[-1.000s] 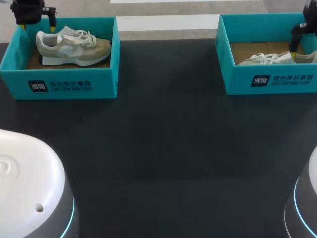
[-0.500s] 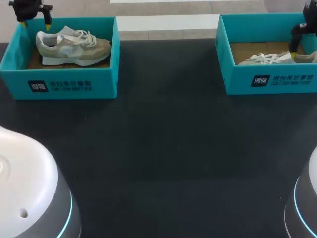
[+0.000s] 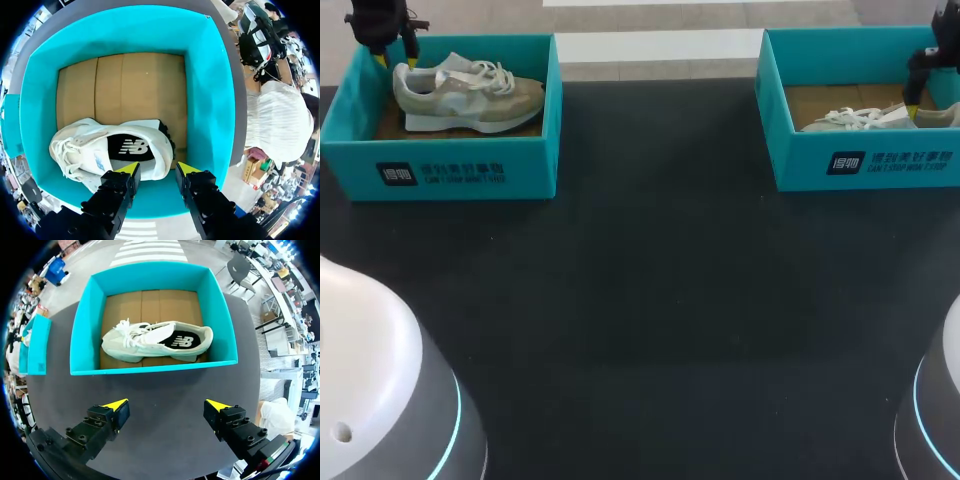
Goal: Take the shoe out of the shoebox, open the shoe tongue, remove and reinsert the insole, then place the shoe into the shoebox
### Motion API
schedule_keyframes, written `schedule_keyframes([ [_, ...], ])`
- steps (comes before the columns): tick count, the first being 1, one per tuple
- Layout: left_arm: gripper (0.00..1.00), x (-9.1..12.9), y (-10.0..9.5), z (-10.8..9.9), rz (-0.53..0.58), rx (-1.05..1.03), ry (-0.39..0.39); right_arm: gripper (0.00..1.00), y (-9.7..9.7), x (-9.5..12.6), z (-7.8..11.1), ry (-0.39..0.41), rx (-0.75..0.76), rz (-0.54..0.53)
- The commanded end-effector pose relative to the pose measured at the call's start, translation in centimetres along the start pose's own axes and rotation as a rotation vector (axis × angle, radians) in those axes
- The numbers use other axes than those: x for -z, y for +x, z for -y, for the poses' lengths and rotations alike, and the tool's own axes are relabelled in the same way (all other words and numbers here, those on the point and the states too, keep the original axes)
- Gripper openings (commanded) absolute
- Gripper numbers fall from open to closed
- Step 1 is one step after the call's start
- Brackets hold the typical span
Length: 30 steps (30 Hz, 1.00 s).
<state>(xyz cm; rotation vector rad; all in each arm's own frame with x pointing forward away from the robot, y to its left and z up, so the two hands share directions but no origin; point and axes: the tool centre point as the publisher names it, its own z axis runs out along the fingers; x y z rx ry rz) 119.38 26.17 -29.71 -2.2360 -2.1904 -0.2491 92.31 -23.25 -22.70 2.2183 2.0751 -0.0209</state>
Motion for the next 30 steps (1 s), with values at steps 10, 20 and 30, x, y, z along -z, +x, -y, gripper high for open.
schedule_keyframes([
  [10,0.43,-2.2,0.9,-0.2,0.023,0.007,0.017,1.00,0.0,0.0,0.0,-0.001,0.000,0.000],
  [20,0.47,-3.8,1.1,-0.9,0.028,0.010,0.062,1.00,0.0,0.0,0.0,-0.001,0.000,0.000],
  [30,0.42,-4.7,1.1,-1.3,0.014,0.008,0.106,1.00,0.0,0.0,0.0,-0.001,0.000,0.000],
])
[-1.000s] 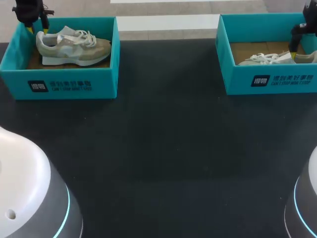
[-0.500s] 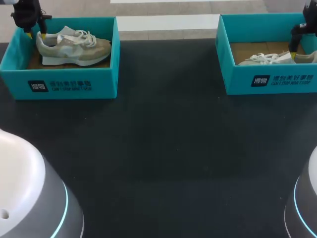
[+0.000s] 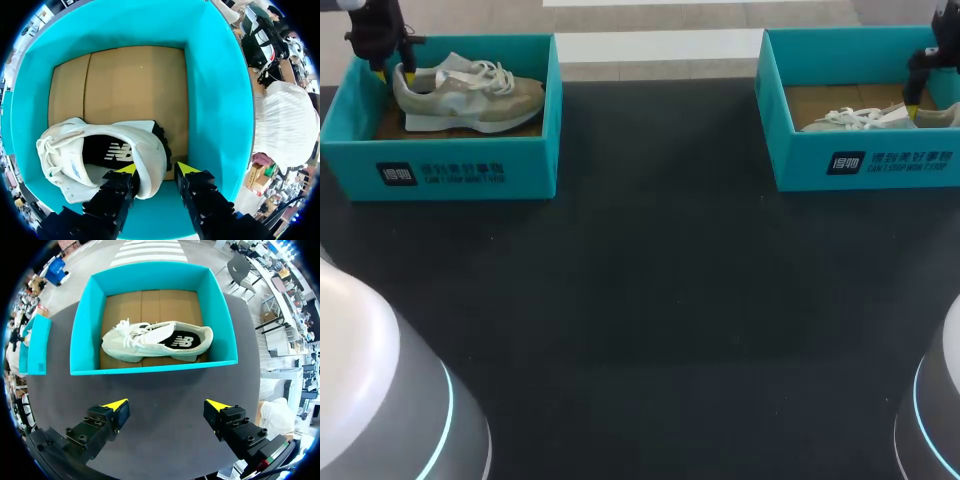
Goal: Take the shoe out of the shoebox, open the shoe tongue, remove and reinsert the insole, then place the shoe into the shoebox
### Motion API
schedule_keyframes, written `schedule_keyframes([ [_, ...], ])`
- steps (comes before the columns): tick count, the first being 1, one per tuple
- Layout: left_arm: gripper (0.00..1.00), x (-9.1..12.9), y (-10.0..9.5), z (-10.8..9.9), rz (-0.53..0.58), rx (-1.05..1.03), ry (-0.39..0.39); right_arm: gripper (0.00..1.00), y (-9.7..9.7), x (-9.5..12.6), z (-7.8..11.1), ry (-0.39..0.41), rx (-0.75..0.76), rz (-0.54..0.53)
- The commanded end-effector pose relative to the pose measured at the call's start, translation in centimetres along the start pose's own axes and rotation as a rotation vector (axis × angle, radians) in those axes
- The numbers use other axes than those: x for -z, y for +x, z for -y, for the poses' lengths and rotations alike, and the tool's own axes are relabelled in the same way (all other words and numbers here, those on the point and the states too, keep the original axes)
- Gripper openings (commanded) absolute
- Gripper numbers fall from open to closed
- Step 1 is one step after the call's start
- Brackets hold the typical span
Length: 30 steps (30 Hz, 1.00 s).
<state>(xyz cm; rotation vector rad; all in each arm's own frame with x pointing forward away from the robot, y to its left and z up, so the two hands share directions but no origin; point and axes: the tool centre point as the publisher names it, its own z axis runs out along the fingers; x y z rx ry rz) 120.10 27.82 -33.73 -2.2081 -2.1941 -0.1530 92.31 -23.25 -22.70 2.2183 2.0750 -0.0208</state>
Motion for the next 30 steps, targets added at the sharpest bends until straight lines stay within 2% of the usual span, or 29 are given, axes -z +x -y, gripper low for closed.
schedule_keyframes([
  [1,0.42,-0.5,-0.1,-1.0,-0.014,-0.006,0.049,1.00,0.0,0.0,0.0,0.000,0.000,0.000],
  [6,0.32,-1.0,-0.2,-0.9,-0.023,-0.019,0.075,1.00,0.0,0.0,0.0,0.000,0.000,0.000],
  [10,0.19,-1.1,-0.3,-0.8,-0.028,-0.027,0.082,1.00,0.0,0.0,0.0,0.000,0.000,0.000],
  [12,0.00,-1.1,-0.3,-0.7,-0.036,-0.032,0.085,1.00,0.0,0.0,0.0,0.000,0.000,0.000],
  [18,0.00,0.9,-0.4,0.2,-0.039,-0.081,0.084,1.00,0.0,0.0,0.0,0.000,0.000,0.000],
  [30,0.00,10.0,0.2,3.0,-0.034,-0.163,0.061,1.00,0.0,0.0,0.0,0.000,0.000,0.000],
])
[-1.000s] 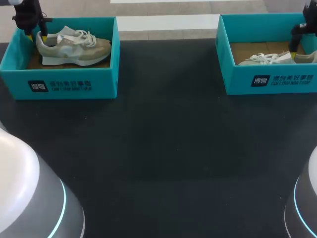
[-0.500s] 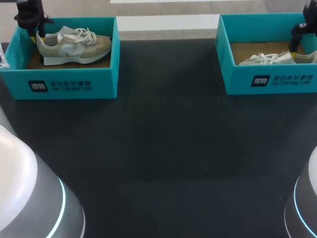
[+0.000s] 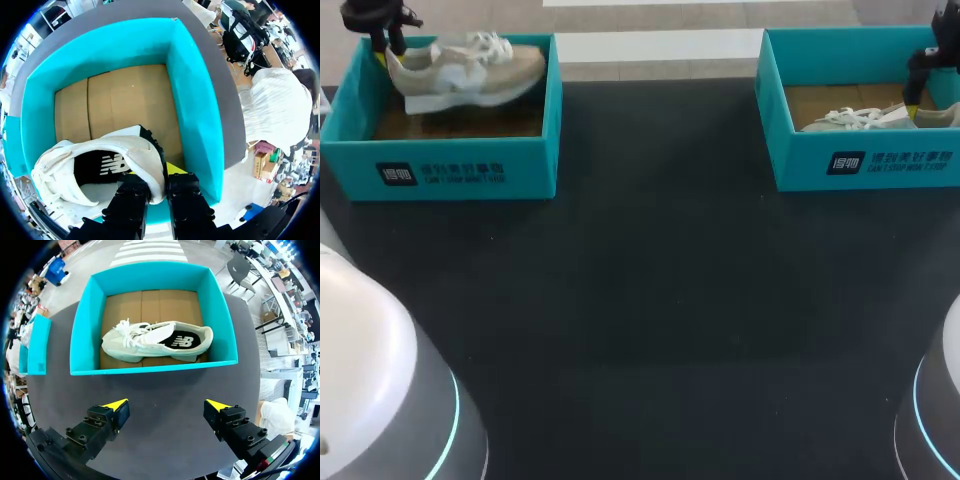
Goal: Take the shoe out of the shoebox, open the shoe tongue, remove and reinsert the insole, then place the shoe into the shoebox
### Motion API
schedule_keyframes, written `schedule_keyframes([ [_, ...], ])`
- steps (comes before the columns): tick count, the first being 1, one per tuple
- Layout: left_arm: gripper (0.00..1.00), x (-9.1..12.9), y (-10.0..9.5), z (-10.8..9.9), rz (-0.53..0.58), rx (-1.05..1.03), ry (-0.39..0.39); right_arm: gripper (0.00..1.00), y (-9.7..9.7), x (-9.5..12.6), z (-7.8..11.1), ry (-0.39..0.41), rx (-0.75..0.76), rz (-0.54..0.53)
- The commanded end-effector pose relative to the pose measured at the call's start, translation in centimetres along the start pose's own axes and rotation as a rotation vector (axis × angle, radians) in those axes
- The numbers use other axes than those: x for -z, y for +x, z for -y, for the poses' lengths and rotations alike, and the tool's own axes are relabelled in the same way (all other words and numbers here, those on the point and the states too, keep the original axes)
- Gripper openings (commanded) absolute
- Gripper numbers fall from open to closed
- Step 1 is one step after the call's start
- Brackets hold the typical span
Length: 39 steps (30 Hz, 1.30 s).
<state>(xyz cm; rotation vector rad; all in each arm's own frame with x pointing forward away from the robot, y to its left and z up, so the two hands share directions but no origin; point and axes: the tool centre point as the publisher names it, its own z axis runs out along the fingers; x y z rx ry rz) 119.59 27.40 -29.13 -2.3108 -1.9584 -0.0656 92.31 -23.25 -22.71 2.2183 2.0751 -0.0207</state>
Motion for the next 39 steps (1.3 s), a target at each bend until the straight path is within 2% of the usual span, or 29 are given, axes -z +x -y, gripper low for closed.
schedule_keyframes([
  [1,0.00,6.0,0.0,3.5,-0.019,-0.001,-0.032,1.00,0.0,0.0,0.0,0.000,0.000,0.000],
  [9,0.00,12.0,1.3,5.6,-0.055,-0.024,-0.074,1.00,0.0,0.0,0.0,0.000,0.000,0.000],
  [14,0.00,14.7,1.9,7.0,-0.071,-0.077,-0.105,1.00,0.0,0.0,0.0,0.000,0.000,0.000],
  [32,0.00,14.7,1.9,7.0,-0.071,-0.077,-0.105,1.00,0.0,0.0,0.0,0.000,0.000,0.000],
  [34,0.00,14.8,0.5,8.5,-0.076,-0.118,-0.132,1.00,0.0,0.0,0.0,0.000,0.000,0.000],
  [39,0.00,15.9,-1.6,12.1,-0.127,-0.131,-0.135,1.00,0.0,0.0,0.0,0.000,0.000,0.000],
])
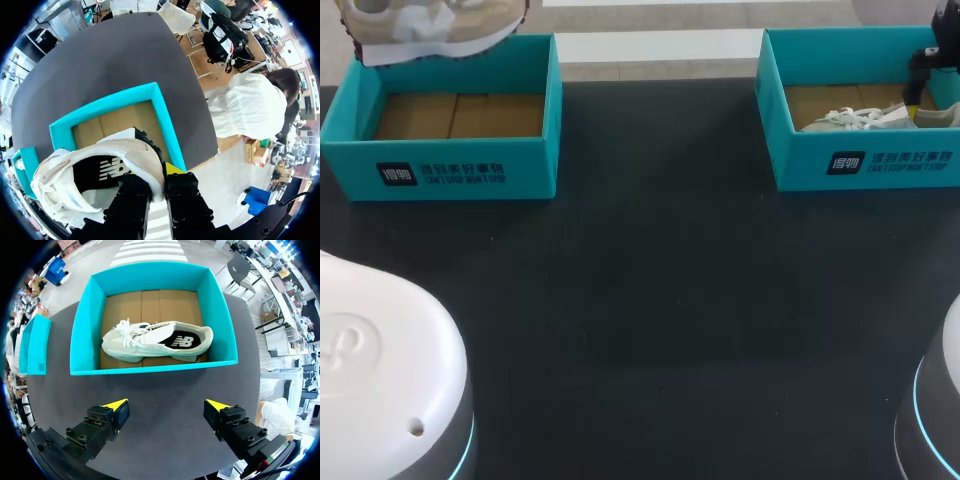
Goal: Take the shoe out of the shoebox, open the shoe tongue, remove and reinsert the insole, then place the shoe into the shoebox
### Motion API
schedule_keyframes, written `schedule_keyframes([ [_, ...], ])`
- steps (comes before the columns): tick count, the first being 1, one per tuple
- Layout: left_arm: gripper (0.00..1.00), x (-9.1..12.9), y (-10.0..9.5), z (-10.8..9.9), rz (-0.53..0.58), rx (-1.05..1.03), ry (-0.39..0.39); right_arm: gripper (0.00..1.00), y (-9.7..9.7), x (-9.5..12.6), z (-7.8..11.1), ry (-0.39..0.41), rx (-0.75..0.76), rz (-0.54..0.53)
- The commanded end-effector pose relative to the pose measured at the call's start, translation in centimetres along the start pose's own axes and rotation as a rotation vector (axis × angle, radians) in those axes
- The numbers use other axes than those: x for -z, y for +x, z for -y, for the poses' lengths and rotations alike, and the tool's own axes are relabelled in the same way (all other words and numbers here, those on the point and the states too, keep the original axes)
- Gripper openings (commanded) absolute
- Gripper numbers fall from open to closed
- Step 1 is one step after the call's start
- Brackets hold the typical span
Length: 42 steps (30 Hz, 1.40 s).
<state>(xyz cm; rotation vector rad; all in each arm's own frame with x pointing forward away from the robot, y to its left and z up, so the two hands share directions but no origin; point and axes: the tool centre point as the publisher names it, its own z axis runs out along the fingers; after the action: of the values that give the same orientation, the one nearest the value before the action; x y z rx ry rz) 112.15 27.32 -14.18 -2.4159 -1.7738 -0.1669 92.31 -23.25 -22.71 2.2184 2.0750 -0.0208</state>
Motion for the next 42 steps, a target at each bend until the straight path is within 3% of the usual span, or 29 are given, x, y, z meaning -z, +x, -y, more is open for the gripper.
schedule_keyframes([
  [1,0.00,2.0,-2.7,4.3,-0.041,0.009,-0.099,1.00,0.0,0.0,0.0,0.000,0.000,0.000],
  [8,0.00,3.6,-6.2,8.9,-0.075,0.062,-0.119,1.00,0.0,0.0,0.0,0.000,0.000,0.000],
  [15,0.00,5.0,-11.4,12.5,-0.085,0.083,-0.119,1.00,0.0,0.0,0.0,0.000,0.000,0.000],
  [23,0.00,5.6,-16.7,15.1,-0.005,0.118,-0.075,1.00,0.0,0.0,0.0,0.000,0.000,0.000],
  [30,0.00,6.7,-22.1,17.0,0.021,0.104,-0.100,1.00,0.0,0.0,0.0,0.000,0.000,0.000],
  [42,0.00,6.7,-22.1,17.0,0.021,0.104,-0.100,1.00,0.0,0.0,0.0,0.000,0.000,0.000],
])
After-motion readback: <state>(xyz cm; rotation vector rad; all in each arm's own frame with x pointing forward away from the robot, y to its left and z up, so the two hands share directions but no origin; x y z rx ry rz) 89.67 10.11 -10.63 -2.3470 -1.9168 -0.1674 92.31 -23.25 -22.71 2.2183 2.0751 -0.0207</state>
